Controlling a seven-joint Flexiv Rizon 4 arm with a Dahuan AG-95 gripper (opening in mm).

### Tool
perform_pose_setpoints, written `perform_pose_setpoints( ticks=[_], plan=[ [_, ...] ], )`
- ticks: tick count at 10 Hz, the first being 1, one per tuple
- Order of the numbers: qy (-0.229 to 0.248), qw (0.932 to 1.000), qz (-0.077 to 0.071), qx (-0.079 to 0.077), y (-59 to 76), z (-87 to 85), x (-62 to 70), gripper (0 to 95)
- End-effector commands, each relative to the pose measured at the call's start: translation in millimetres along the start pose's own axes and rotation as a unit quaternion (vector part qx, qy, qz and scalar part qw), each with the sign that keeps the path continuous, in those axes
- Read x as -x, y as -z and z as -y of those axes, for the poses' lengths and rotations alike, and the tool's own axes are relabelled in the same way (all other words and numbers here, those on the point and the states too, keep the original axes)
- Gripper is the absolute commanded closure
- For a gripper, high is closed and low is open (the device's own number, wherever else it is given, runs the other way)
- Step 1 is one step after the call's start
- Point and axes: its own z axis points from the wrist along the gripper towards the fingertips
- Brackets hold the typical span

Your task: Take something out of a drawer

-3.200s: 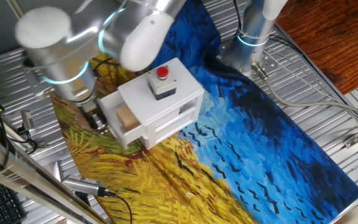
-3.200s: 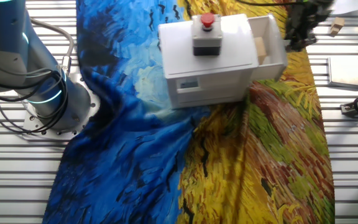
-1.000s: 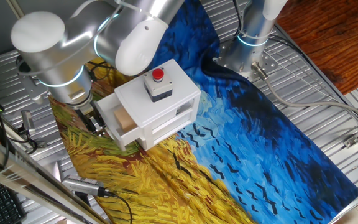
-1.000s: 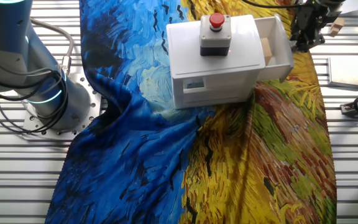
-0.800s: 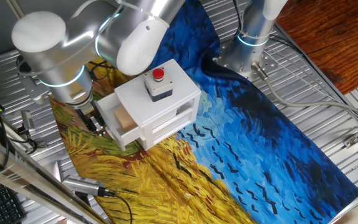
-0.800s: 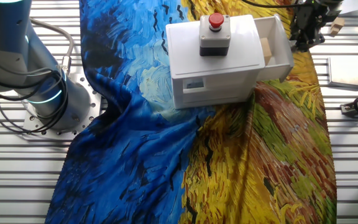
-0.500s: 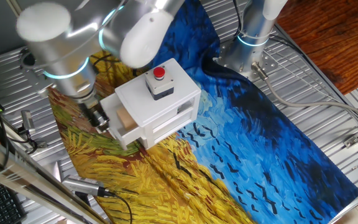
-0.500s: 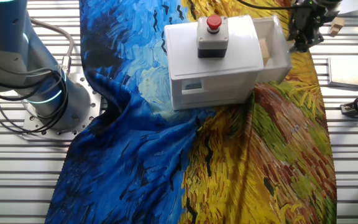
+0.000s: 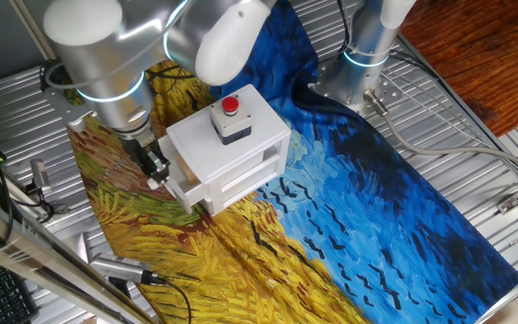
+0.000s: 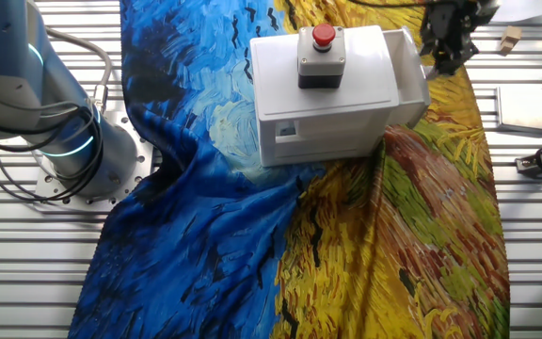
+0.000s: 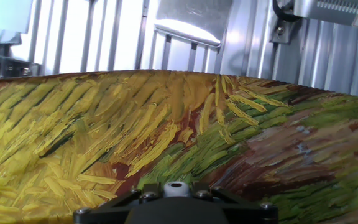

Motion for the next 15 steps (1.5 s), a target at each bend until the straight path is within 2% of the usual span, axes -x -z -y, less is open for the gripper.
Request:
perform_pose_setpoints(
  ticks=[1, 2, 3, 4, 5, 6, 8, 13, 15],
  plan=[
    [0.002, 1.0000, -0.004, 0.001, 9.5, -3.6, -3.8, 76.0],
    [0.002, 1.0000, -0.005, 0.000, 15.6, -6.9, -12.5, 76.0],
    [0.003, 1.0000, -0.003, 0.000, 15.0, -8.7, -21.8, 95.0],
    [0.003, 1.0000, -0.002, 0.000, 14.6, -9.0, -23.6, 95.0],
    [-0.001, 1.0000, -0.002, -0.001, 9.4, -10.4, -34.7, 95.0],
    [-0.002, 1.0000, -0.002, -0.001, 8.0, -10.7, -37.1, 95.0],
    [0.000, 1.0000, -0.002, -0.001, 6.0, -10.6, -38.4, 95.0],
    [0.002, 1.0000, 0.002, 0.001, -10.6, -6.7, -31.2, 95.0],
    [0.001, 1.0000, -0.002, 0.000, -8.6, -6.0, -26.0, 95.0]
  ],
)
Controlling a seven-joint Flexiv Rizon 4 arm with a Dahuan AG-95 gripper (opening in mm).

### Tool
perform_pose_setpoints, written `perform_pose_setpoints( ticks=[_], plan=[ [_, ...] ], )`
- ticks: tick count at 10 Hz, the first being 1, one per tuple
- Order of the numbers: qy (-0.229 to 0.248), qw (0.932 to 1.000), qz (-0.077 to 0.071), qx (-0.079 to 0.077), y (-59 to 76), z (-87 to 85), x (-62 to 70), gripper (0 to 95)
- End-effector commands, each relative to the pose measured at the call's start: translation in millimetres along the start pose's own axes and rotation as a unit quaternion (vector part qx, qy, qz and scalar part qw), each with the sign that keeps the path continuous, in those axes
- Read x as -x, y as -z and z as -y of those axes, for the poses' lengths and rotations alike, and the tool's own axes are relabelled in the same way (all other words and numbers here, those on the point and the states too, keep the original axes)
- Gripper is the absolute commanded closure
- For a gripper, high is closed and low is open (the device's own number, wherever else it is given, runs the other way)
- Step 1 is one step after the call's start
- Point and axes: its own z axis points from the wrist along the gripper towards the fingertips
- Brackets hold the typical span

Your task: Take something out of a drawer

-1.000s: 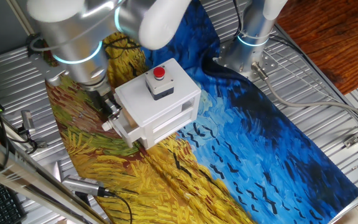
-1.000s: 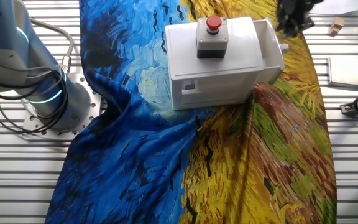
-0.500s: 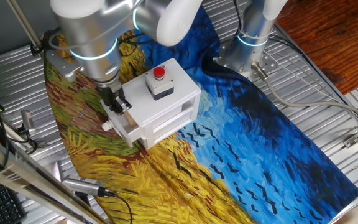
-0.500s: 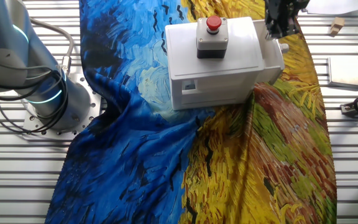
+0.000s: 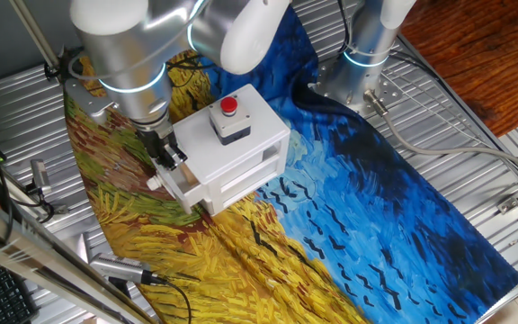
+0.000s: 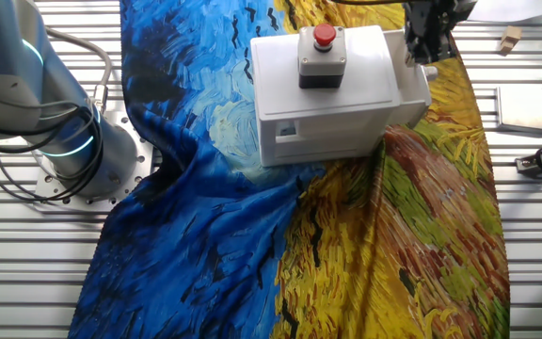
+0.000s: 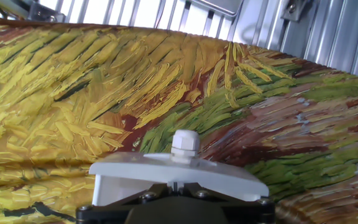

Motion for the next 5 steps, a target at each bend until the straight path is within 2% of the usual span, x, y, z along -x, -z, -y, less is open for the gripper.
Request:
perform_pose_setpoints(
  ticks=[1, 5],
  plan=[
    [0.001, 1.0000, -0.005, 0.003, -1.1, -0.6, 1.6, 95.0],
    [-0.001, 1.0000, -0.004, 0.001, -0.7, -3.1, -8.2, 95.0]
  ],
)
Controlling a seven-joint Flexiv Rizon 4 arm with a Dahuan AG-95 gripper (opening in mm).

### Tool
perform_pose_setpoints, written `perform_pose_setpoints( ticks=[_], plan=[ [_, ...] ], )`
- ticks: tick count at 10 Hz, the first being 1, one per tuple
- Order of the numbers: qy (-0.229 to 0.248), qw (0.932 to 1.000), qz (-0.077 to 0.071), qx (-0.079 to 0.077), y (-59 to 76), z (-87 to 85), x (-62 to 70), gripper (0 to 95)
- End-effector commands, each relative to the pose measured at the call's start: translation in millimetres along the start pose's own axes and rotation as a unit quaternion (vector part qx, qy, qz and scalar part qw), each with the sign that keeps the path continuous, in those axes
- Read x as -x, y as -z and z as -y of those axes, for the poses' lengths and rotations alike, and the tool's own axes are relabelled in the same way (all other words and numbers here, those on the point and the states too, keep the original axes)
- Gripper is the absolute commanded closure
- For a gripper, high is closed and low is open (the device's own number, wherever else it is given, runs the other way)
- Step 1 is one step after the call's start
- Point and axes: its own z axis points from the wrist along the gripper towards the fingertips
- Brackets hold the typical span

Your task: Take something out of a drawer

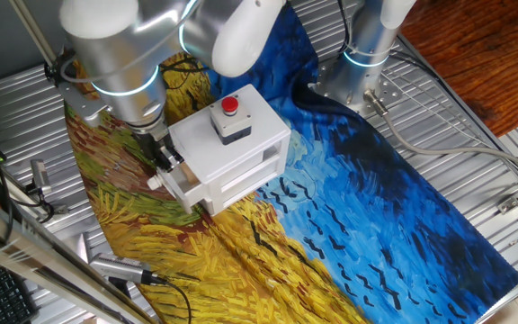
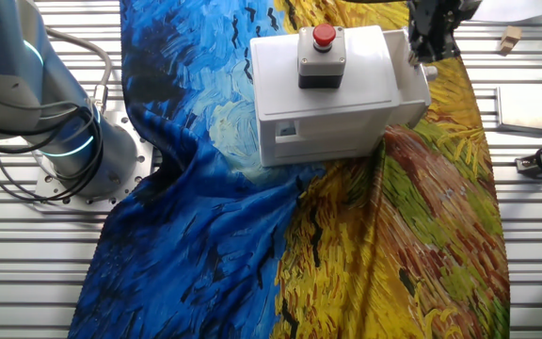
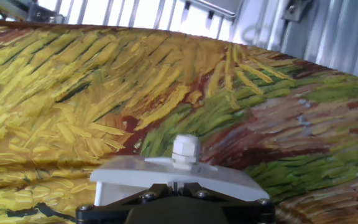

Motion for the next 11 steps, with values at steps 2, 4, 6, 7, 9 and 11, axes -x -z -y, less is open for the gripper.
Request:
perform_pose_setpoints(
  ticks=[2, 4, 6, 7, 9, 11],
  plan=[
    [-0.002, 1.0000, 0.002, 0.000, 1.8, -1.6, -4.6, 95.0],
    [-0.002, 1.0000, 0.003, 0.001, -0.6, -2.7, -4.5, 95.0],
    [-0.002, 1.0000, 0.003, 0.001, -4.3, -4.1, -2.3, 95.0],
    [-0.002, 1.0000, 0.003, 0.002, -5.0, -4.0, -2.1, 95.0],
    [-0.002, 1.0000, 0.003, 0.001, -4.6, -3.7, -0.7, 95.0],
    [-0.002, 1.0000, 0.003, 0.001, -3.5, -3.1, 2.8, 95.0]
  ],
)
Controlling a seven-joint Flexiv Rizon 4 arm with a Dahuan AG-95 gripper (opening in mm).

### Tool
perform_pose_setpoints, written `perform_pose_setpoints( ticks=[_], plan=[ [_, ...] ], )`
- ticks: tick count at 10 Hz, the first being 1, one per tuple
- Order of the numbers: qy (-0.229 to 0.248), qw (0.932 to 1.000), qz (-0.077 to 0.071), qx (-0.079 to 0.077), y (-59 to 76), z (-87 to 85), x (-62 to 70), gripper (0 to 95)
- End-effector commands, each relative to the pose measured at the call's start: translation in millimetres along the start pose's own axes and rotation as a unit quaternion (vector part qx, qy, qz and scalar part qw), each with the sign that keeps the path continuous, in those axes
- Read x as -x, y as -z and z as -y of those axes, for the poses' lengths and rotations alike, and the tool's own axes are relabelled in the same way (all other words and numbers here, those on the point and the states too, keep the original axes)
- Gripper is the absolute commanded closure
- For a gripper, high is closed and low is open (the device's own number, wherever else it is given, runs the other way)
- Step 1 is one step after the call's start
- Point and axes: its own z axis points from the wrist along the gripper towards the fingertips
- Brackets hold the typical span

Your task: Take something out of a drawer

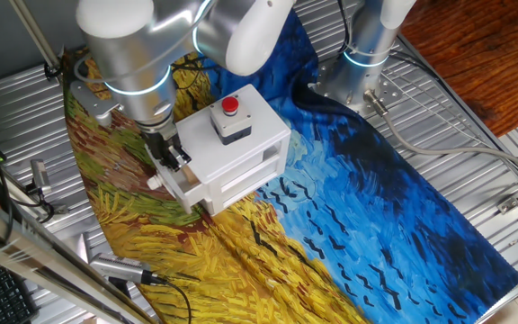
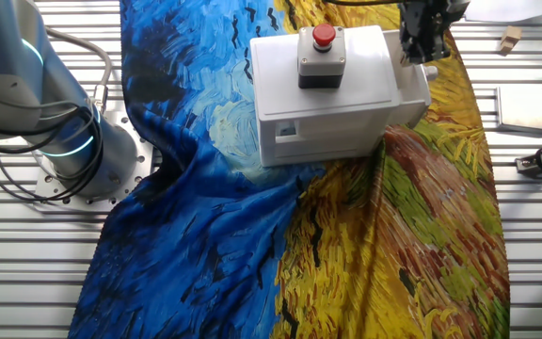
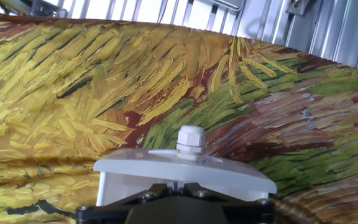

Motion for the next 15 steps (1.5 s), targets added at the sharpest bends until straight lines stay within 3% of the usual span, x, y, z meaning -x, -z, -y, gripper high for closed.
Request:
perform_pose_setpoints(
  ticks=[1, 8, 15],
  plan=[
    [0.001, 1.0000, -0.001, 0.001, 0.7, 0.4, 4.1, 95.0],
    [0.002, 1.0000, -0.002, 0.004, -1.7, 4.4, 25.0, 95.0],
    [0.004, 1.0000, -0.003, 0.006, -0.3, 7.7, 57.6, 95.0]
  ],
)
